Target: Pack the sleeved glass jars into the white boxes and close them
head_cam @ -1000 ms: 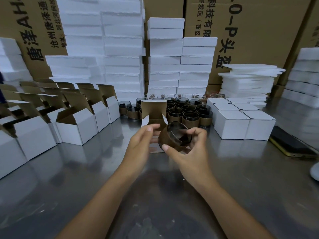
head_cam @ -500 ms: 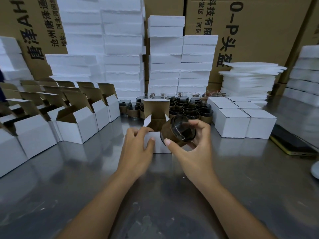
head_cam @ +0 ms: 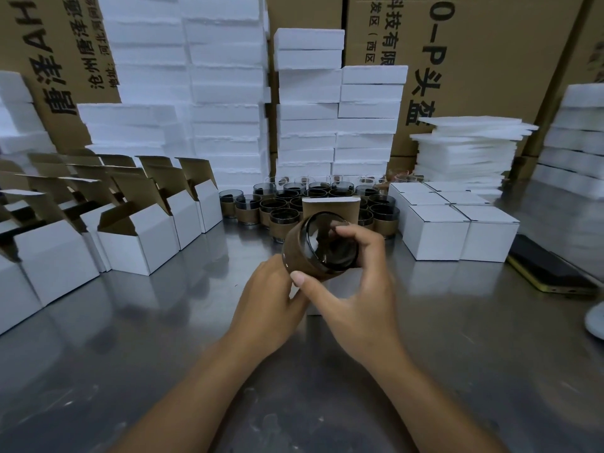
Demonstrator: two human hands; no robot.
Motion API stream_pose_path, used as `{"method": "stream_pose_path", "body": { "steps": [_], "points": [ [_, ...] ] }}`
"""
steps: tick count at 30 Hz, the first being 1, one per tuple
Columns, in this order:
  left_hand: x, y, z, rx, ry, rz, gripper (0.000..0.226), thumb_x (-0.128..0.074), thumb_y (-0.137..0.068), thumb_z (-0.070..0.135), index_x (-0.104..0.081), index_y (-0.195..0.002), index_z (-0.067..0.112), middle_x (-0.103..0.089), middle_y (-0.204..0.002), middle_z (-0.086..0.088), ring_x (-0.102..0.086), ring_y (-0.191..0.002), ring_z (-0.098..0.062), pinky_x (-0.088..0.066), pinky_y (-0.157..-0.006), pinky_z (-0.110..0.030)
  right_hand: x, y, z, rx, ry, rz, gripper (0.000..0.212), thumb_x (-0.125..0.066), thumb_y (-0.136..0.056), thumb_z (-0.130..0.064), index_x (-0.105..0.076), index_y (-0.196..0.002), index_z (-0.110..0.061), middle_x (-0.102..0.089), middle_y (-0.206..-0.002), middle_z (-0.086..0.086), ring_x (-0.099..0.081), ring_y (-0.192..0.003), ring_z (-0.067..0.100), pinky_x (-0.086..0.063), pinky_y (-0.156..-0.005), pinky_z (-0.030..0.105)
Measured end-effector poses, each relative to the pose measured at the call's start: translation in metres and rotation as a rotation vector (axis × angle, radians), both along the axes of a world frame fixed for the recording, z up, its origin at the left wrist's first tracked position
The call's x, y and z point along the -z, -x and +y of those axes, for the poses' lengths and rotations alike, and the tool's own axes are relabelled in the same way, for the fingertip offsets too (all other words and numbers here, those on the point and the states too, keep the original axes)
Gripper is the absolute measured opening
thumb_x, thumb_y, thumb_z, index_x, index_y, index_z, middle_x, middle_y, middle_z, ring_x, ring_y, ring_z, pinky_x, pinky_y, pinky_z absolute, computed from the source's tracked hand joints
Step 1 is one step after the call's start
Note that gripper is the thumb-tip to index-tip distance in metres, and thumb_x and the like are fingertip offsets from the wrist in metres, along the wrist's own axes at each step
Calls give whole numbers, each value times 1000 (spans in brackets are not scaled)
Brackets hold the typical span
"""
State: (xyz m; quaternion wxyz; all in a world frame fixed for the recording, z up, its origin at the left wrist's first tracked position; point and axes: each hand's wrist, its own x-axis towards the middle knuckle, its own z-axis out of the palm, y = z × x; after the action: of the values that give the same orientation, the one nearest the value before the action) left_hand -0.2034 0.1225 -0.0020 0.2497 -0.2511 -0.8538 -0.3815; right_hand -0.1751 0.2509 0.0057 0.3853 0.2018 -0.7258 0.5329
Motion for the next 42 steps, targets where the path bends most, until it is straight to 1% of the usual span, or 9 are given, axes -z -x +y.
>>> {"method": "stream_pose_path", "body": {
  "steps": [9,13,20,22,24,26,30,36,42],
  "points": [
    [-2,-1,1,-9,94,184,29,-42,-86,38,-59,-79,16,-47,-69,12,-44,-65,-7,-38,-61,-23,-3,3,7,125,-44,-41,49,-64,-72,-52,-41,-114,-43,-45,-116,-24,-50,-113,11,-43,-94,26],
    [-2,0,0,2,124,147,30,-42,-88,42,-61,-82,20,-52,-68,7,-47,-67,-10,-39,-66,-28,-4,6,10,94,59,-2,47,-71,-75,-32,-44,-112,-36,-53,-114,-8,-53,-107,1,-39,-86,8],
    [-3,-3,0,32,50,132,32,-46,-85,45,-62,-78,18,-53,-64,5,-47,-65,-10,-37,-68,-21,-5,9,12,190,-6,75,49,-72,-74,-19,-46,-115,-29,-50,-122,4,-47,-110,-4,-35,-90,5],
    [-3,-3,0,35,38,123,31,-48,-85,45,-61,-77,18,-52,-61,5,-47,-65,-11,-36,-68,-18,-5,8,13,202,-69,40,40,-70,-76,-19,-51,-110,-25,-45,-127,4,-45,-117,2,-41,-94,16],
    [-2,-3,0,37,44,109,28,-51,-85,44,-59,-77,18,-50,-59,4,-46,-65,-12,-35,-67,-16,-3,6,13,205,-154,-32,26,-69,-79,-18,-53,-99,-20,-40,-130,2,-43,-126,17,-47,-92,41],
    [-2,-2,0,42,66,107,20,-60,-86,35,-57,-77,17,-48,-58,3,-45,-63,-13,-35,-67,-18,-3,6,14,243,-213,-73,26,-71,-77,-15,-47,-86,-20,-41,-130,2,-42,-125,21,-45,-91,47],
    [-2,-2,0,33,79,141,15,-65,-84,23,-56,-76,14,-47,-56,2,-44,-56,-13,-37,-67,-27,-4,6,16,267,-252,-91,30,-72,-74,-20,-42,-76,-19,-45,-125,-1,-47,-116,22,-43,-91,43],
    [-2,-2,-1,38,49,137,28,-60,-84,40,-56,-74,15,-45,-54,3,-44,-64,-14,-34,-67,-18,1,11,18,257,-337,-125,17,-52,-83,-33,-45,-72,-22,-42,-133,-5,-35,-124,11,-34,-99,38],
    [1,0,-3,29,75,176,32,-51,-83,51,-57,-77,20,-45,-55,8,-45,-60,-11,-38,-67,-24,3,13,22,351,-540,-36,37,-33,-91,-36,-56,-71,-14,-51,-131,5,-35,-123,14,-27,-98,33]
  ]
}}
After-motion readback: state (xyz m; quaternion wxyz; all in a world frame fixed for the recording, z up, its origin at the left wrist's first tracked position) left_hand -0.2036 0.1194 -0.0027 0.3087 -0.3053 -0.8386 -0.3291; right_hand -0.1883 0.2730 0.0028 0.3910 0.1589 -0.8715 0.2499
